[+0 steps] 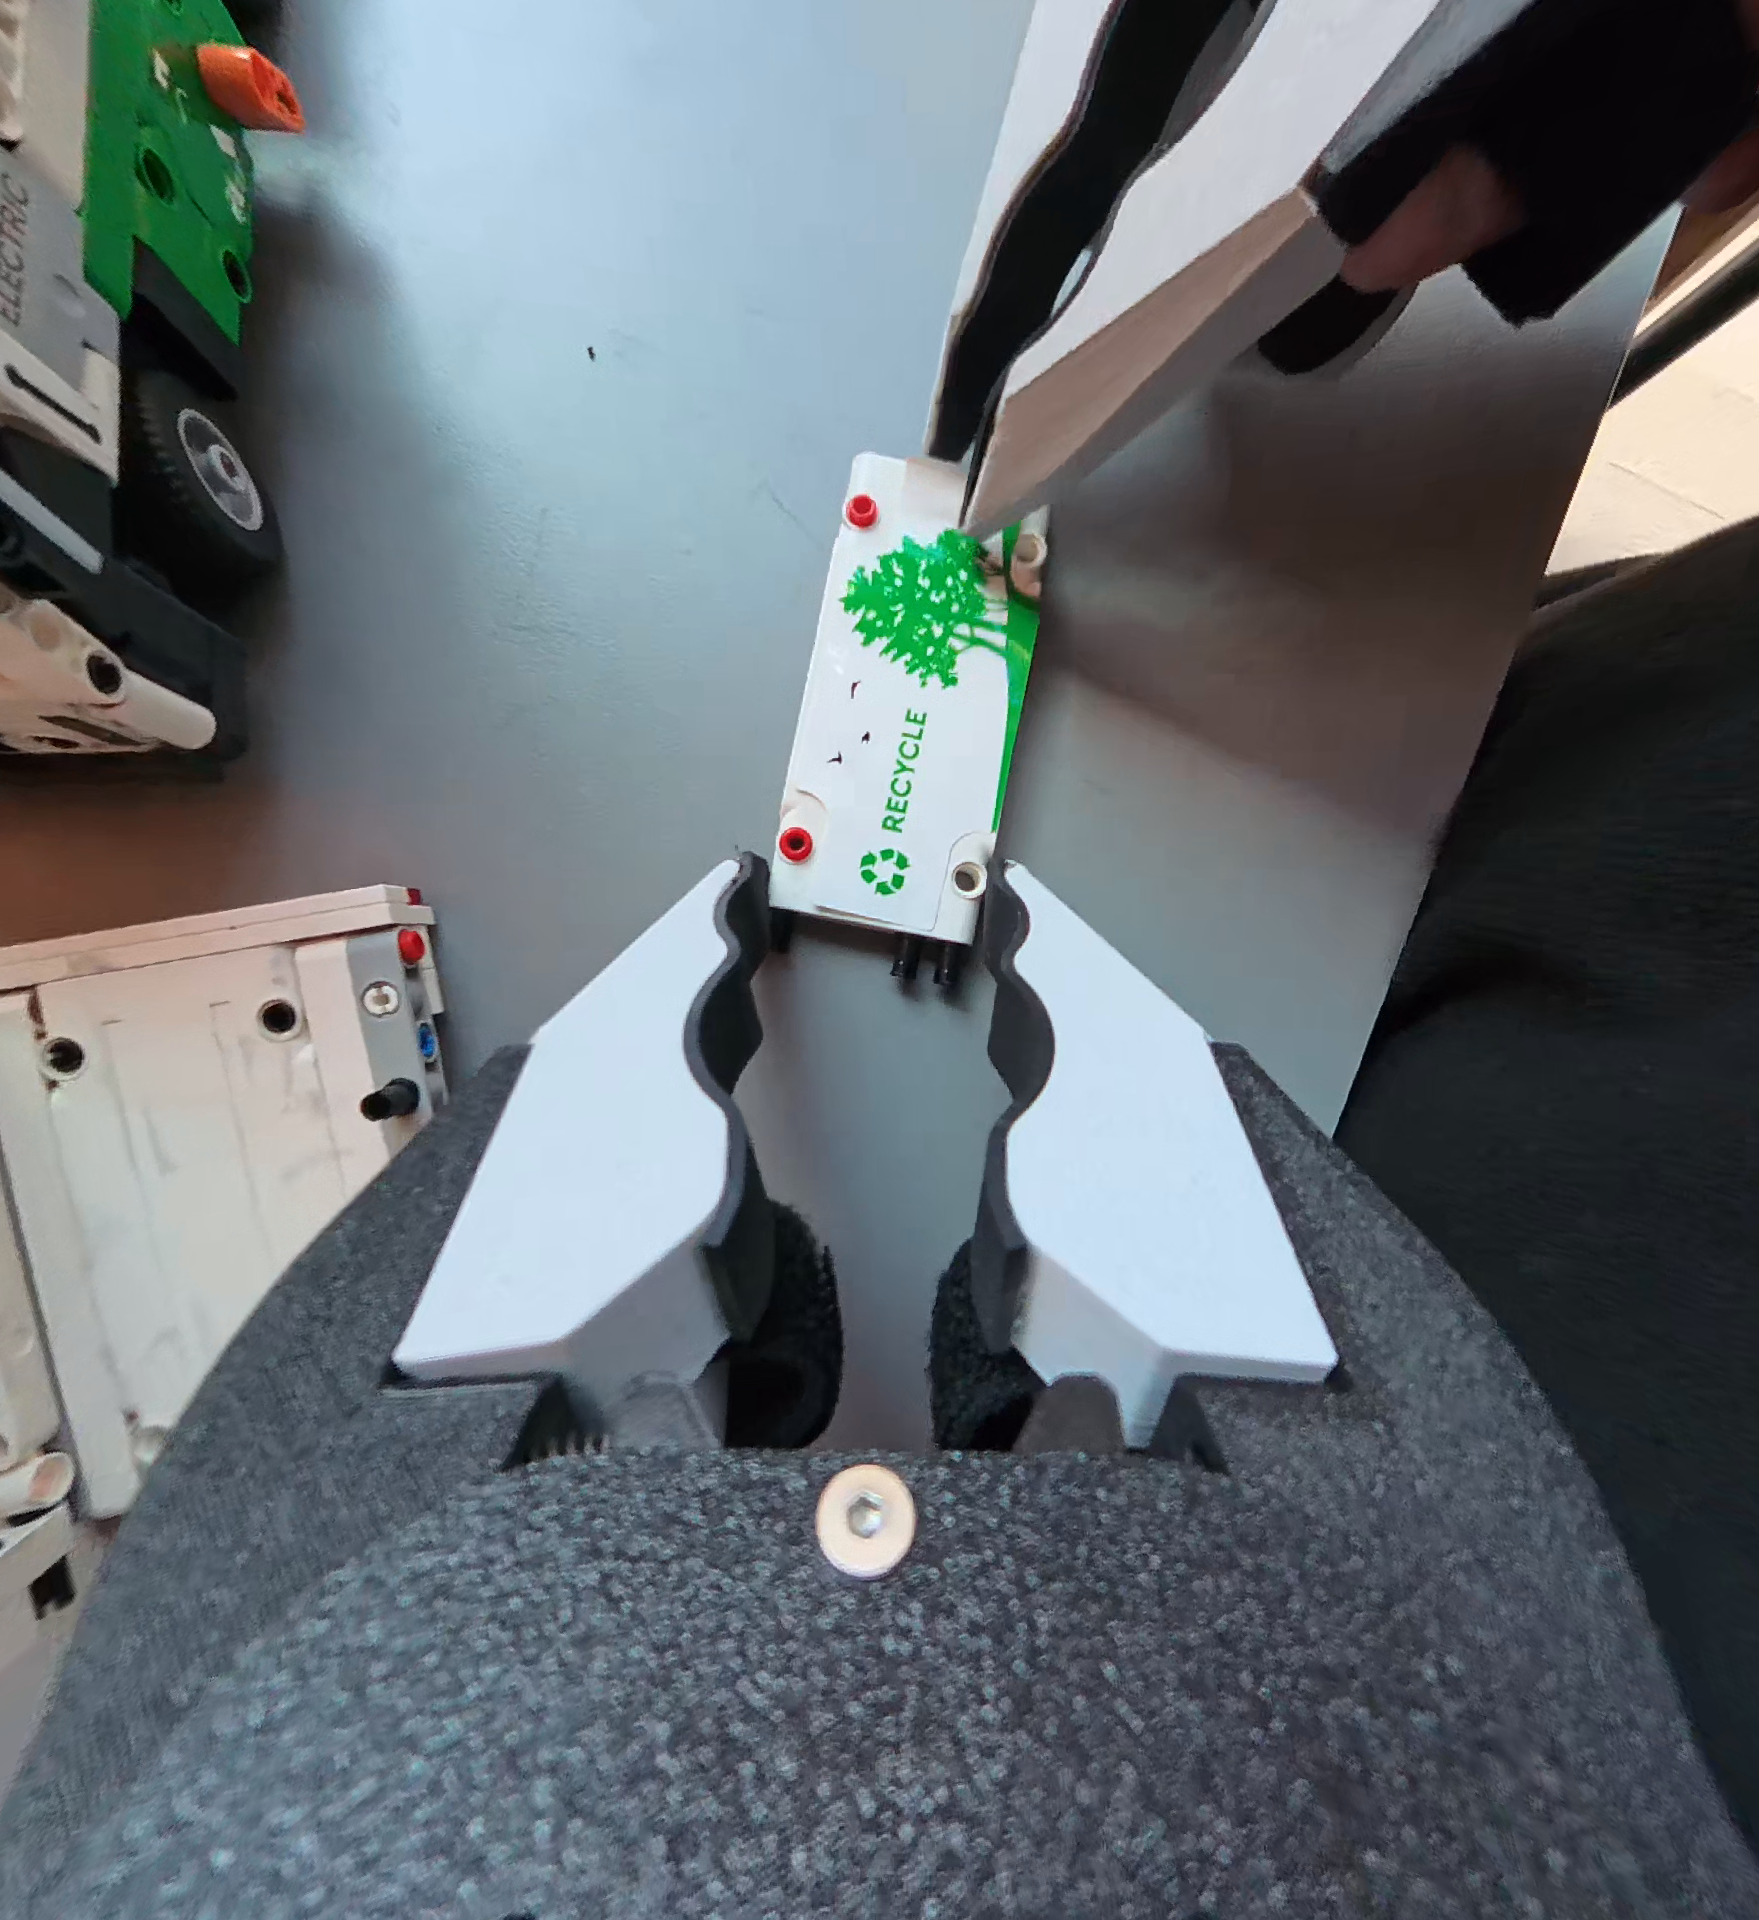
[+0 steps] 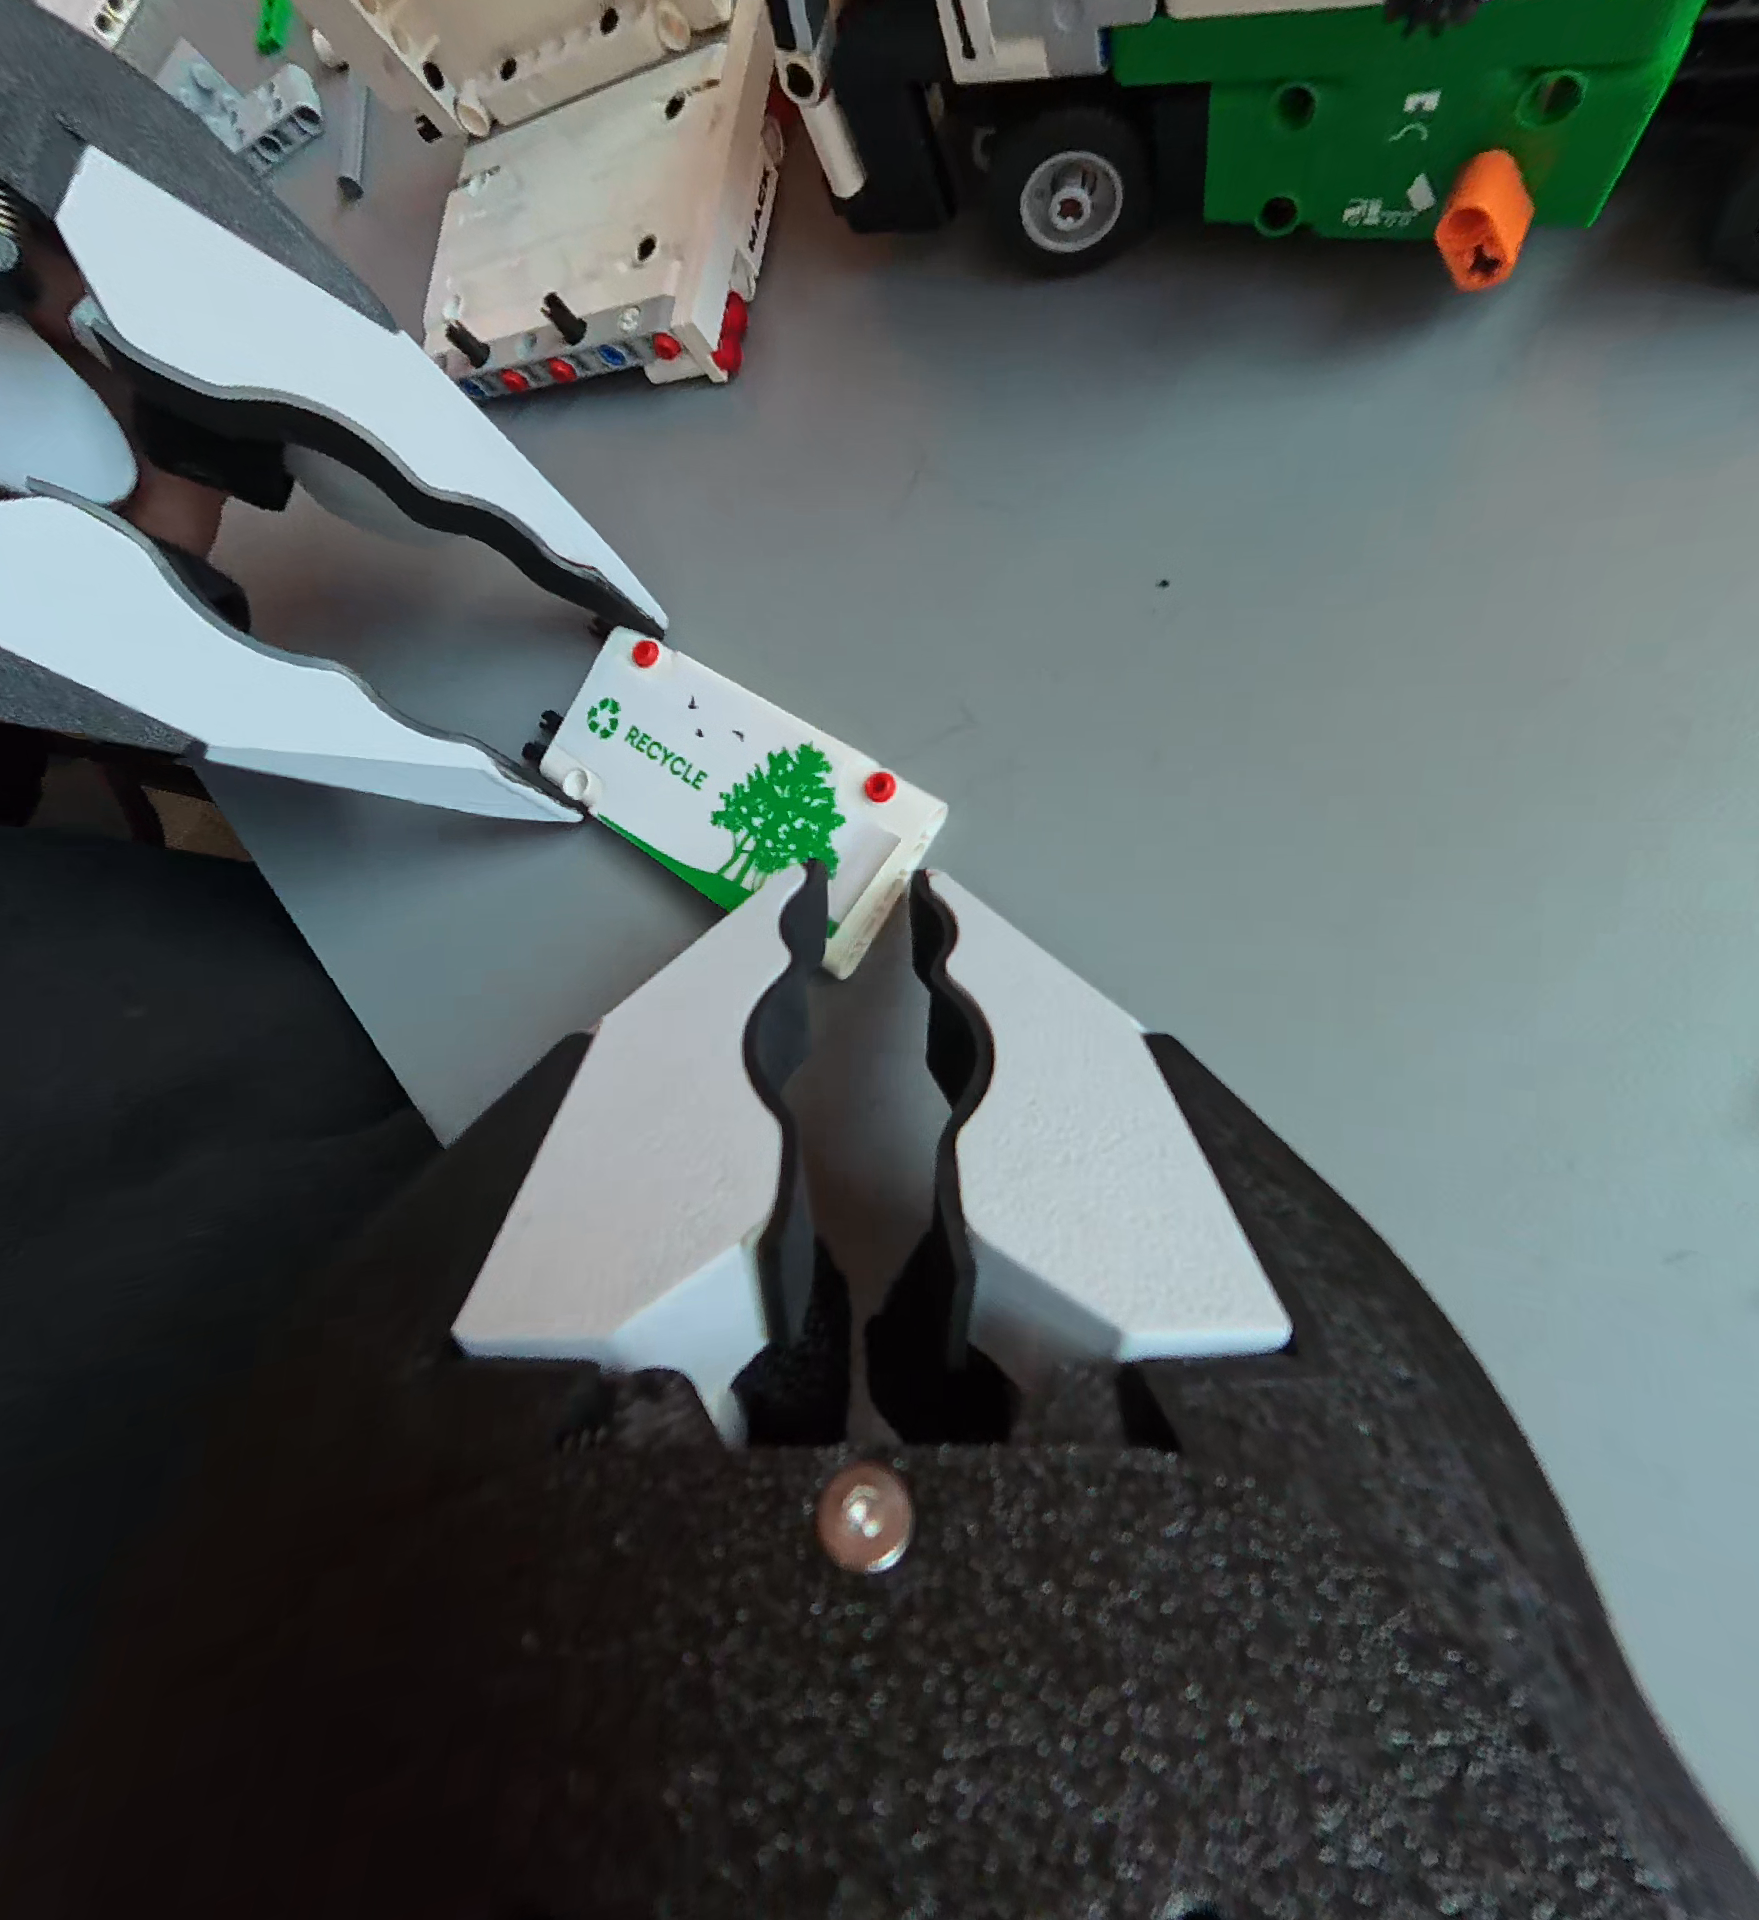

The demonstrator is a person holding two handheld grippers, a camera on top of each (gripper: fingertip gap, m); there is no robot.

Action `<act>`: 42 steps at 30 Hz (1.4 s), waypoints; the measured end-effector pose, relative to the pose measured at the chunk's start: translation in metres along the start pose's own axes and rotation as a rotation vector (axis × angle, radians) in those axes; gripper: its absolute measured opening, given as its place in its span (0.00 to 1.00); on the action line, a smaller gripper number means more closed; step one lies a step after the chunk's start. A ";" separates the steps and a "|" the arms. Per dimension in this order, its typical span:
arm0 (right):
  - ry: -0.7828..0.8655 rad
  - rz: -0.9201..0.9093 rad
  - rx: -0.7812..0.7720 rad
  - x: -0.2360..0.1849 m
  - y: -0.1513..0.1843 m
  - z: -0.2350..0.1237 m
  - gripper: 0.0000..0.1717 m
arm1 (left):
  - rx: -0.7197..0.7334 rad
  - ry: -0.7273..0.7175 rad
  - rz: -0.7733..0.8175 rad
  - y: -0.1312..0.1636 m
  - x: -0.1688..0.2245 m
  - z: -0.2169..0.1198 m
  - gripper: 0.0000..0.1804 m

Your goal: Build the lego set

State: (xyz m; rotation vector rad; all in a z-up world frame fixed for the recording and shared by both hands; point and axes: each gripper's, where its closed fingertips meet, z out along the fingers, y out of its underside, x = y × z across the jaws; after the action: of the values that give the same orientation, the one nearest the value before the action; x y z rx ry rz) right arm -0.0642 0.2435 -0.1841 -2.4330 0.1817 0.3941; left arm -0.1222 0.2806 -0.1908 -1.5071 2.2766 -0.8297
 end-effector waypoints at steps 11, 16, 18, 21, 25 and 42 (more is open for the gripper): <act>0.270 -0.165 -0.086 0.008 -0.001 -0.005 0.00 | 0.022 -0.092 -0.078 -0.006 0.008 0.005 0.22; 0.256 -0.134 -0.086 0.005 -0.002 -0.004 0.00 | 0.030 -0.105 -0.092 -0.007 0.009 0.006 0.22; 0.255 -0.141 -0.085 0.004 -0.003 -0.007 0.00 | 0.035 -0.100 -0.098 -0.007 0.010 0.006 0.22; 0.241 -0.157 -0.070 -0.001 -0.006 -0.010 0.00 | 0.034 -0.099 -0.096 -0.007 0.010 0.005 0.22; 0.210 -0.168 -0.088 -0.003 -0.004 -0.010 0.00 | 0.030 -0.072 -0.096 -0.007 0.011 0.006 0.22; 0.162 -0.065 0.078 0.010 -0.012 -0.031 0.08 | 0.034 -0.086 -0.061 -0.011 0.018 0.011 0.22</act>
State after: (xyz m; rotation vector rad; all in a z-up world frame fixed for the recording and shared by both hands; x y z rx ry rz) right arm -0.0443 0.2331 -0.1571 -2.3868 0.1838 0.1576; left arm -0.1152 0.2581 -0.1911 -1.5734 2.1548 -0.7994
